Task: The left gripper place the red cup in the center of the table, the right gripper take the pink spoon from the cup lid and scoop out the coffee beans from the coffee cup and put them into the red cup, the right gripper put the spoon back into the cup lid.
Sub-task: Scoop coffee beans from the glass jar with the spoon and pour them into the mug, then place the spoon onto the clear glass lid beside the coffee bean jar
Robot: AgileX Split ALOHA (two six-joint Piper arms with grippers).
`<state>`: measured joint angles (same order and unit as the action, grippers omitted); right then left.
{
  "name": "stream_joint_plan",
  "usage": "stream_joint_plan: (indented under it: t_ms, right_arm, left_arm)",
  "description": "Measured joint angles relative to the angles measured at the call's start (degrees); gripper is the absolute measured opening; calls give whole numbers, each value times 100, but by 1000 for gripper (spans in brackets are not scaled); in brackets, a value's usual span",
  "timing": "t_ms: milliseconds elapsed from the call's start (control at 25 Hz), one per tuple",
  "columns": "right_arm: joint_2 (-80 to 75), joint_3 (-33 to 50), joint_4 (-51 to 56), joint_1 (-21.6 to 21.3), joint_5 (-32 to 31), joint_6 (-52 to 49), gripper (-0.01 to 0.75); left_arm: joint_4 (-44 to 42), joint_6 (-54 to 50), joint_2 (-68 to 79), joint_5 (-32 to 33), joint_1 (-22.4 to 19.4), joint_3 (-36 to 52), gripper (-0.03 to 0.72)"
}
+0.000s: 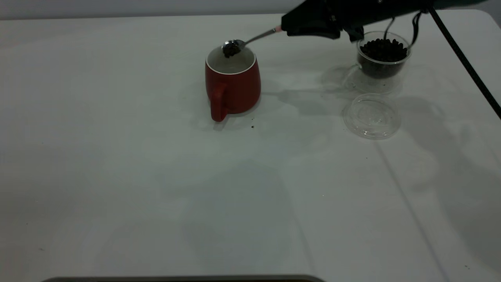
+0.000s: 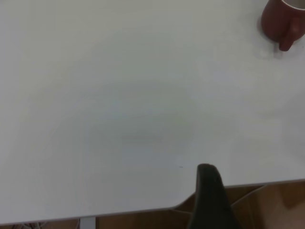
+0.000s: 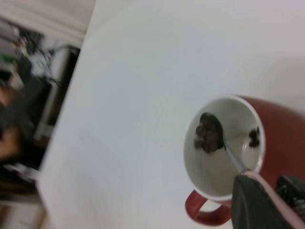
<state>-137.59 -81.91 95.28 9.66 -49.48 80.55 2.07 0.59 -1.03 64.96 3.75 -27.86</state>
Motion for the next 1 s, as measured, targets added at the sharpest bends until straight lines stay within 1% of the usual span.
stream_joint_plan:
  t_ms: [160, 320, 480, 600, 680, 760, 840, 920, 1000]
  right_arm:
    - [338, 0, -110, 78, 208, 818, 95]
    - [671, 0, -533, 72, 406, 1067, 95]
    - [1119, 5, -1280, 72, 402, 825, 95]
    - [1656, 10, -1910, -44, 133, 340, 95]
    - [2100, 9, -2355, -223, -250, 25, 95]
    - [2580, 9, -2914, -490, -619, -223, 95]
    - [2916, 9, -3431, -805, -1118, -605, 95]
    - [3088, 9, -3908, -1216, -1505, -1030, 95]
    - [3096, 72, -4178, -1607, -1725, -1400, 95]
  left_arm:
    - [0, 0, 0, 0, 0, 0, 538]
    - [0, 0, 0, 0, 0, 0, 538]
    - [0, 0, 0, 0, 0, 0, 538]
    - [0, 0, 0, 0, 0, 0, 538]
    - [0, -5, 0, 0, 0, 0, 538]
    - [0, -5, 0, 0, 0, 0, 538]
    - [0, -5, 0, 0, 0, 0, 538]
    - [0, -12, 0, 0, 0, 0, 538]
    - [0, -12, 0, 0, 0, 0, 538]
